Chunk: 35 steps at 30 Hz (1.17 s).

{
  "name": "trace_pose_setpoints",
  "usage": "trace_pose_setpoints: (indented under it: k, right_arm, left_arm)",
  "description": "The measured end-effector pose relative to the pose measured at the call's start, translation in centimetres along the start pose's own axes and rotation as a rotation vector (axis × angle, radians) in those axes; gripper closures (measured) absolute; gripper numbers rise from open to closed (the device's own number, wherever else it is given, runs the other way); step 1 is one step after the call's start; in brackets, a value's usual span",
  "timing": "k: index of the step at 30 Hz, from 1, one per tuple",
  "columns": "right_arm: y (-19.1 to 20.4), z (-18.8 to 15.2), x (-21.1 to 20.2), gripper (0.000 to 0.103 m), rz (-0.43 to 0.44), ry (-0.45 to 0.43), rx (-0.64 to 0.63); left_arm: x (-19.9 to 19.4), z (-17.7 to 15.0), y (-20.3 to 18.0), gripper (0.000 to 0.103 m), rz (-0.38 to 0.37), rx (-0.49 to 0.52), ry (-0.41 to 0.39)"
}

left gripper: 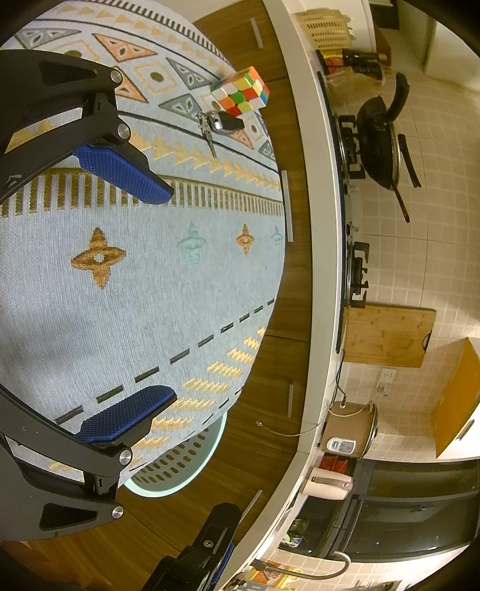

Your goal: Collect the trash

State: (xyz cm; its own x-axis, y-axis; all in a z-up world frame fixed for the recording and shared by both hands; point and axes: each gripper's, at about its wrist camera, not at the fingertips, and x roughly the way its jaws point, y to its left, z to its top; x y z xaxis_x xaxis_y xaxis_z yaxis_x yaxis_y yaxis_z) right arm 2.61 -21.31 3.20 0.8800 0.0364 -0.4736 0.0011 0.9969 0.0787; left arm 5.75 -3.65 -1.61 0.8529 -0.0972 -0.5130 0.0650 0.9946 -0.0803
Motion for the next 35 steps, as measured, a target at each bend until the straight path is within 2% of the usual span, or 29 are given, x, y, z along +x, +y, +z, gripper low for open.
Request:
trace_pose_setpoints:
  k: [26,31,35]
  right_arm:
    - [0.19,-0.04,0.10,0.033,0.008,0.007,-0.003]
    - [0.10,-0.06,0.09,0.033,0.011,0.006,-0.006]
    - [0.07,-0.05,0.11,0.033,0.011,0.006,-0.006]
  left_arm:
    - [-0.46,0.00,0.10,0.008,0.014,0.007,-0.025]
    - [0.14,0.00,-0.10,0.007,-0.010,0.018,0.040]
    - [-0.09,-0.08,-0.27,0.008,-0.009,0.024,0.026]
